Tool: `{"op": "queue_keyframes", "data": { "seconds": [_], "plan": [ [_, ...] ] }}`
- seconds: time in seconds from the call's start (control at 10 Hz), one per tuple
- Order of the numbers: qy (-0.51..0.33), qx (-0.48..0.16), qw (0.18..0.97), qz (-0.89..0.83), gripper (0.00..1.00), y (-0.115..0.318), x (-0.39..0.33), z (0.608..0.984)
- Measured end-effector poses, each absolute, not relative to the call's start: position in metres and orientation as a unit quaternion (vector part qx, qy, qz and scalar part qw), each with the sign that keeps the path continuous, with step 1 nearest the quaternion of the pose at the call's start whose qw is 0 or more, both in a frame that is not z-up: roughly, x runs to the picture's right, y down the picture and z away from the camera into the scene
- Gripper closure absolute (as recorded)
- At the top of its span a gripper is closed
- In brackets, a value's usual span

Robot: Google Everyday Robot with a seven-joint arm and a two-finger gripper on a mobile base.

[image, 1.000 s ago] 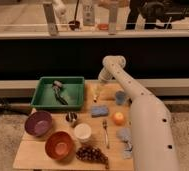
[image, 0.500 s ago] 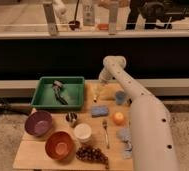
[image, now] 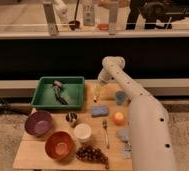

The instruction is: Place banana in metal cup

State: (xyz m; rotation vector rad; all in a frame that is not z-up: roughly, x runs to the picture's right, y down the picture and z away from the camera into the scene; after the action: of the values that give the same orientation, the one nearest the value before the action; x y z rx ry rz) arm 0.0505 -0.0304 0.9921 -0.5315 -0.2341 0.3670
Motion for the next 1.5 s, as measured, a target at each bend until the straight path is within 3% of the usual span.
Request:
{"op": "queue_keyframes", "data": {
  "seconds": [0.2, 0.4, 0.9, 1.0, 1.1, 1.4, 1.5],
  "plan": [
    [-0.113, -0.262, 0.941, 0.183, 0.41, -0.0287, 0.0496, 0.9931],
    [-0.114, -0.264, 0.94, 0.185, 0.33, -0.0278, 0.0467, 0.9941],
    [-0.111, -0.262, 0.939, 0.193, 0.65, -0.0298, 0.0487, 0.9914],
    [-0.111, -0.263, 0.938, 0.194, 0.67, -0.0287, 0.0483, 0.9922],
    [-0.111, -0.264, 0.938, 0.196, 0.65, -0.0281, 0.0477, 0.9928],
    [-0.109, -0.262, 0.938, 0.199, 0.42, -0.0299, 0.0466, 0.989],
    [-0.109, -0.26, 0.939, 0.197, 0.43, -0.032, 0.0453, 0.9846]
  ]
}}
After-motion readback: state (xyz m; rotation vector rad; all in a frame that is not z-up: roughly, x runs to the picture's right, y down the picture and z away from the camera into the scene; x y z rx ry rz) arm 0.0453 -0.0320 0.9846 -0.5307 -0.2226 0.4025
